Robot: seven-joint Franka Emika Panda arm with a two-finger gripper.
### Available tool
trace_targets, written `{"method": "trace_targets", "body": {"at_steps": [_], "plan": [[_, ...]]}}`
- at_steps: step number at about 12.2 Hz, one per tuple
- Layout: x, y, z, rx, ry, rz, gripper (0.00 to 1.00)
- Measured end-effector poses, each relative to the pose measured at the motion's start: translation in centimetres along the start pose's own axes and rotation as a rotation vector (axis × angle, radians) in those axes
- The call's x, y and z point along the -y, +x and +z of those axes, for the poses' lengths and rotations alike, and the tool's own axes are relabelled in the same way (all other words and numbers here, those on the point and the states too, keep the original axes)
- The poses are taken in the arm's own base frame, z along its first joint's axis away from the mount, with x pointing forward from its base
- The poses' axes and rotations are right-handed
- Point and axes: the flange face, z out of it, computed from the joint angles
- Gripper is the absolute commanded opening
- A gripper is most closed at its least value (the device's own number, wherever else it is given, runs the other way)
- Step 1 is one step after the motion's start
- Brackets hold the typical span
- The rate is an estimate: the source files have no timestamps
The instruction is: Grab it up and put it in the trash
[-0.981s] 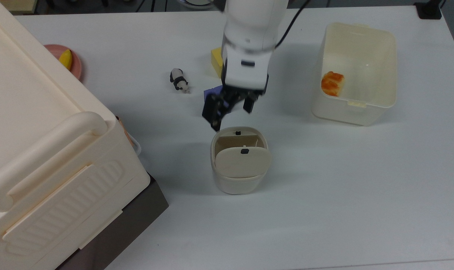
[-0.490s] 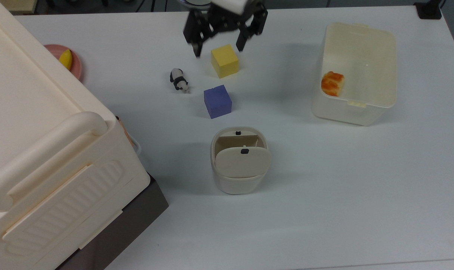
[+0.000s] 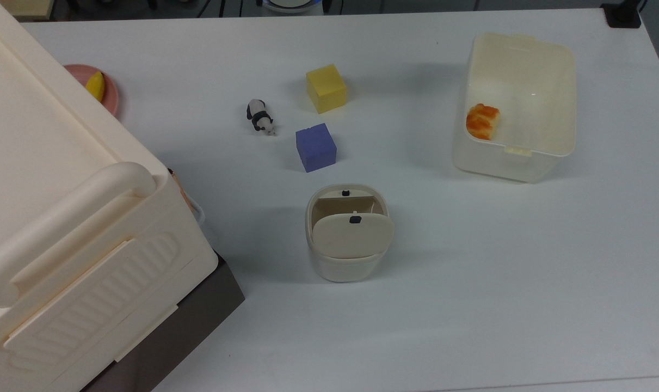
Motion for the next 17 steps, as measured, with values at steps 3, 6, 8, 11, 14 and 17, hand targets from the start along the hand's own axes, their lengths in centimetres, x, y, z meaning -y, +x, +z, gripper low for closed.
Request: {"method": "trace_targets", "body": {"at_steps": [3,6,8,11,14,17], "plan": [[-3.8,-0.4,0.4,0.003,0.040,0.097,1.00],[-4.8,0.4,0.8,-0.035,0.047,0.162,1.00],[-4.7,0.6,1.1,-0.034,0.049,0.167,1.00],[-4.8,1.0,1.2,-0.054,0.051,0.148,1.00],[-5.2,1.1,1.3,-0.058,0.051,0.109,1.00],[-5.2,1.1,1.3,-0.058,0.052,0.108,1.00]]}}
